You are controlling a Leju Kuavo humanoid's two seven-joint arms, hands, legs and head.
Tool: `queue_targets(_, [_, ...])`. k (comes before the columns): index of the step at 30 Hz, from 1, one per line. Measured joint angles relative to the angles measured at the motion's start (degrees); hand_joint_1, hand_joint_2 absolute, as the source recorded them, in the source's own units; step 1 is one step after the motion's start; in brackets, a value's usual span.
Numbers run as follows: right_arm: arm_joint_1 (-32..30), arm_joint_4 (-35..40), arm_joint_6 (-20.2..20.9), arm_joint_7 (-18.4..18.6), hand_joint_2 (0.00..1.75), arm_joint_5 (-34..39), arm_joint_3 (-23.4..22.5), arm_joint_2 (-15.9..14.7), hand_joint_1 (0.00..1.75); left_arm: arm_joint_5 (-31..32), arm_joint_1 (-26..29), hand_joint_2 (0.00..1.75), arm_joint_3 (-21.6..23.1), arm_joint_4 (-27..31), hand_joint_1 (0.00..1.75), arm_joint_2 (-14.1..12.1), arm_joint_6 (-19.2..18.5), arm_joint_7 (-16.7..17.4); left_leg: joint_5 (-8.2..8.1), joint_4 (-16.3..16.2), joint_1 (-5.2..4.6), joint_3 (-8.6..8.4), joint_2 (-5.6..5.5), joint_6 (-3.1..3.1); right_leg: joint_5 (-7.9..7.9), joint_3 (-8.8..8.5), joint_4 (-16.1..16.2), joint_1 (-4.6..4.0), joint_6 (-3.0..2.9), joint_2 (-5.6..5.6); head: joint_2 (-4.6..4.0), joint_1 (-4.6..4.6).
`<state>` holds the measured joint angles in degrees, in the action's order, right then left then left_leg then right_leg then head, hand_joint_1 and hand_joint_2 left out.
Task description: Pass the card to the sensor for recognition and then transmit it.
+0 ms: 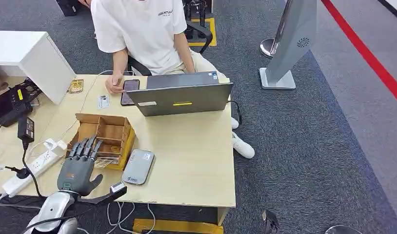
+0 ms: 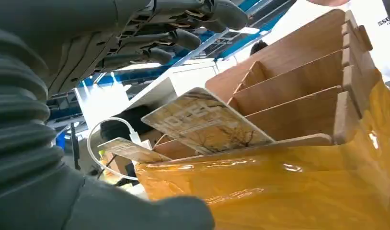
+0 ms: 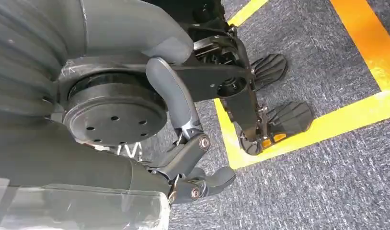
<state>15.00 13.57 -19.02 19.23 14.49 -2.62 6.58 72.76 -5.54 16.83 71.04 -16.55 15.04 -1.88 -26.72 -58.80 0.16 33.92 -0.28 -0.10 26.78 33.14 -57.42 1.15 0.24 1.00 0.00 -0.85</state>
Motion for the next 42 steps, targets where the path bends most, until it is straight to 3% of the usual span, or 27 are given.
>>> queue_targets(18, [0.00,0.00,0.00,-0.02,1.75,-1.44,-0.37,0.00,0.00,-1.11,-0.32,1.75,0.02,-1.64,1.75,0.63,-0.24,-0.81,0.00,0.00,0.00,0.00,0.00,0.00,0.00,-0.01,0.00,0.00,0.00,-0.01,0.00,-0.02])
queue_targets(27, [-0.16,0.00,0.00,-0.39,1.75,-1.58,-1.46,0.00,0.00,-0.87,-0.08,1.75,0.02,-1.25,1.75,1.25,1.92,-1.40,0.00,0.00,0.00,0.00,0.00,0.00,0.00,0.00,0.00,0.00,0.00,-0.01,0.00,-0.02])
queue_targets(31, [-0.65,0.00,0.00,-1.34,1.75,-1.16,-2.43,-0.11,0.00,-1.07,1.26,1.75,0.02,2.74,1.75,0.99,3.32,-2.95,0.00,0.00,0.00,0.00,0.00,0.00,0.00,-0.01,0.00,0.00,0.00,-0.01,0.00,-0.02])
queue_targets(36, [-2.15,0.00,0.00,-2.91,1.75,0.06,-4.41,-0.77,0.00,-1.81,4.70,1.75,0.30,14.34,1.75,-1.42,6.11,-5.61,-0.03,0.00,0.00,0.05,-0.08,0.01,0.04,0.02,0.00,0.00,-0.01,-0.05,0.00,-0.02])
queue_targets(42, [-3.36,0.07,0.00,-4.44,1.75,0.39,-6.23,-1.11,0.00,-2.93,6.84,1.75,0.72,25.47,1.75,-2.62,18.00,-8.53,-0.03,0.00,0.00,0.05,-0.09,0.01,0.05,0.03,0.01,0.00,0.00,-0.08,0.00,-0.02])
